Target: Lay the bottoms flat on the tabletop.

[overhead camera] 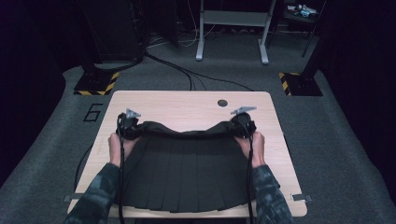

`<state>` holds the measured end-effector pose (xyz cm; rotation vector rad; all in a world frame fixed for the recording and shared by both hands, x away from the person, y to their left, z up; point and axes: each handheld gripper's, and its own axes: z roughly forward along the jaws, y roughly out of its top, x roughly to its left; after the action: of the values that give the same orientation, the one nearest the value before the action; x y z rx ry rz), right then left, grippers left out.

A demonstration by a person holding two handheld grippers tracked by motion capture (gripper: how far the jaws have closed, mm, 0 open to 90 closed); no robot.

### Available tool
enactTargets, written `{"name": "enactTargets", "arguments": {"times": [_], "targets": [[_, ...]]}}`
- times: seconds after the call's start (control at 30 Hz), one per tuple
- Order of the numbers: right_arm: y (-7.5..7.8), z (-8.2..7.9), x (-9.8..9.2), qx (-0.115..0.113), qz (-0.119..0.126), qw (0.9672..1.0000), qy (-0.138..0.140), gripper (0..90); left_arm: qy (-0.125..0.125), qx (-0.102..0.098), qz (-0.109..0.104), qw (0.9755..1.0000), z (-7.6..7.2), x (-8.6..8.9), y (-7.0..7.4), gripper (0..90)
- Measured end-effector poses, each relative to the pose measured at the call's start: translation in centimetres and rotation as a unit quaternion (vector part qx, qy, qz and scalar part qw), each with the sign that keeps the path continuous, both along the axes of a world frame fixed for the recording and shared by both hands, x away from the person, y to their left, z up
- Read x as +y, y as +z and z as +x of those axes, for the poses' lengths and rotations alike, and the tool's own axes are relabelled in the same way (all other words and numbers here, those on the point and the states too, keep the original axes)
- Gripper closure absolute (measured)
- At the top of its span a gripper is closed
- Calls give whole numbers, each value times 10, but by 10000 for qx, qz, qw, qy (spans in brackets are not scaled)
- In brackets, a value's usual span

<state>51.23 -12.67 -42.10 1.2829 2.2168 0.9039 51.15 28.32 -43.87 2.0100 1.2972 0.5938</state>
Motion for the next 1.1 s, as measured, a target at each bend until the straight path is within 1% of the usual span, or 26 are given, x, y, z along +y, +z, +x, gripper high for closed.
{"name": "enactTargets", "arguments": {"times": [0.03, 0.07, 0.1, 0.13, 0.2, 0.23, 0.27, 0.3, 0.33, 0.37, 0.4, 0.43, 0.47, 0.5, 0.53, 0.6, 0.63, 0.67, 0.7, 0.77, 0.83, 0.9, 0.93, 1.03, 1.07, 1.1], "targets": [[3, 9, 2, 87, 38, 9999, -93, 656, 281, 9, -44, 9996, 12, -1, 3, 718], [9, 21, 4, 43, 49, 9997, -247, 610, 394, 18, -39, 9992, 15, -2, 5, 586], [13, 25, 4, 22, 54, 9996, -283, 563, 495, 41, -12, 9988, 17, -1, 8, 492], [18, 27, 5, 31, 64, 9990, -432, 465, 575, 30, -47, 9983, 17, -1, 9, 409], [23, 26, 3, -140, 92, 9990, -403, 459, 548, 68, -58, 9985, 14, 3, 10, 328], [25, 24, 3, -118, 116, 9990, -422, 428, 552, 40, -113, 9984, 11, 5, 9, 298], [25, 20, 1, -69, 163, 9988, -448, 396, 466, 14, -39, 9989, 3, 8, 8, 281], [25, 20, 1, -69, 163, 9988, -448, 396, 466, 14, -39, 9989, 3, 8, 8, 254], [25, 15, -4, -133, 181, 9990, -397, 380, 426, 68, -61, 9991, -1, 10, 7, 254], [24, 11, -6, -106, 200, 9989, -401, 352, 406, 65, -105, 9991, -5, 13, 7, 234], [23, 7, -8, -71, 226, 9989, -412, 350, 378, -15, -64, 9993, -10, 15, 7, 229], [22, 3, -11, -95, 233, 9989, -400, 339, 352, -1, -52, 9994, -14, 17, 7, 228], [21, -1, -13, -105, 232, 9990, -361, 316, 328, 69, -119, 9994, -18, 19, 7, 219], [20, -6, -15, -129, 260, 9990, -347, 305, 295, 22, -149, 9995, -23, 22, 7, 205], [19, -11, -17, -111, 259, 9989, -372, 295, 289, -39, -28, 9996, -28, 22, 6, 212], [16, -21, -22, -155, 280, 9990, -324, 277, 226, -36, -75, 9997, -39, 26, 5, 204], [15, -26, -23, -137, 288, 9989, -344, 273, 217, -36, 14, 9998, -45, 26, 4, 206], [13, -31, -25, -167, 289, 9990, -310, 269, 160, -78, -12, 9998, -51, 27, 3, 206], [10, -36, -27, -184, 303, 9989, -303, 262, 131, -55, -4, 9999, -57, 27, 3, 206], [5, -46, -31, -184, 326, 9989, -283, 259, 87, -128, 41, 9999, -69, 27, 0, 208], [0, -54, -36, -184, 370, 9987, -289, 250, 36, -101, 65, 9999, -80, 29, -4, 209], [-6, -62, -40, -141, 388, 9986, -329, 241, 54, -88, 68, 9999, -89, 30, -8, 211], [-8, -66, -43, -115, 409, 9986, -323, 239, -4, -39, 102, 9999, -93, 32, -10, 212], [-15, -76, -49, -109, 453, 9984, -332, 241, 41, -31, 60, 10000, -105, 36, -15, 213], [-17, -79, -51, -86, 484, 9981, -360, 241, 62, 6, 21, 10000, -109, 38, -17, 215], [-19, -82, -52, -72, 516, 9980, -369, 241, 83, -23, -10, 10000, -113, 39, -20, 220]]}}
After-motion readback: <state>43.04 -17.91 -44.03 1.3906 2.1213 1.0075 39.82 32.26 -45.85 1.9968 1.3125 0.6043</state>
